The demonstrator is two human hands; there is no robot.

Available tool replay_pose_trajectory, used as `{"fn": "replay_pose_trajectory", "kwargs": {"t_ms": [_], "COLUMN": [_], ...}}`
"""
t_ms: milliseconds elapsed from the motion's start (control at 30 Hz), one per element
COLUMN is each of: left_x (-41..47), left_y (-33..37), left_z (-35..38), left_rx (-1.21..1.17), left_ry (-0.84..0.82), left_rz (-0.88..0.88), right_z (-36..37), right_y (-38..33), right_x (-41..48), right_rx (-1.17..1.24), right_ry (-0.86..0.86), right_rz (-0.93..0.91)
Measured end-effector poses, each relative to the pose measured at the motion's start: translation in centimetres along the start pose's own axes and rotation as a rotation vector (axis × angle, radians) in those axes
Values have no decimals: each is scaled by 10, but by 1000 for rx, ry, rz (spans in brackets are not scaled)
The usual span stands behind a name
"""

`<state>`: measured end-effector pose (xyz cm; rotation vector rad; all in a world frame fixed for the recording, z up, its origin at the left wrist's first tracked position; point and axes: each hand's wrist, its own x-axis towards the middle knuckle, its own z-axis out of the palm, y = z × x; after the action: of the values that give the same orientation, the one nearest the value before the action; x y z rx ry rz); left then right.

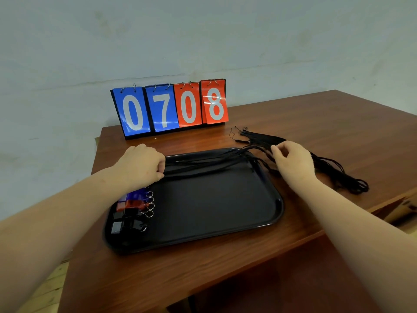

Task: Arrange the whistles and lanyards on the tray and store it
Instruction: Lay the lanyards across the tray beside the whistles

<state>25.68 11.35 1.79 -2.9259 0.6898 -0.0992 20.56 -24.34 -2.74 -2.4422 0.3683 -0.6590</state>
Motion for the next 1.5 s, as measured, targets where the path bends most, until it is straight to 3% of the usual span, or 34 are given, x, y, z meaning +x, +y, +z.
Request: {"fn": "replay_pose_trajectory", "kwargs": {"t_ms": [100, 300, 667, 1100, 1500], "left_x": [11, 50, 133, 188, 205], "left_y": [13, 66, 148, 172, 182], "left_z": [-7, -24, -33, -9, -22], "left_rx": [-31, -132, -196, -110, -66], "left_ry": [29, 104, 200, 135, 167], "left_rz": [15, 110, 231, 318, 279], "right_z": [3, 7, 12, 11, 10], "right_y": [18, 29, 39, 41, 41], "right_x": [2, 18, 36, 35, 36], "right_rx": [-112, -192, -37, -57, -50], "right_ry": [73, 41, 45, 83, 63], "right_rz": [-20, -31, 190, 164, 142]}}
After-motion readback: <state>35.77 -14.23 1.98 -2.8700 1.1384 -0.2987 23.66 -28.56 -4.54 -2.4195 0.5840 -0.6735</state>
